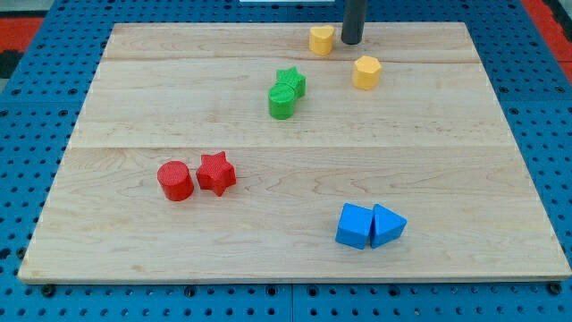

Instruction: Place the yellow blocks on top of the green star

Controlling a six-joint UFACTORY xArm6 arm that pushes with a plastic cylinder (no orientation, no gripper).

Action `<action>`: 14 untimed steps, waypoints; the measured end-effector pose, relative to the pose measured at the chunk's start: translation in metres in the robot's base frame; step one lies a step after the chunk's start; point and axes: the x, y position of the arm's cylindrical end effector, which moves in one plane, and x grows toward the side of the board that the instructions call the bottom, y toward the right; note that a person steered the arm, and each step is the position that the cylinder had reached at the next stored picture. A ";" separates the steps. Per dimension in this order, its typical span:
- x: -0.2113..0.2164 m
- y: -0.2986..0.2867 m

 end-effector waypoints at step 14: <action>0.038 -0.045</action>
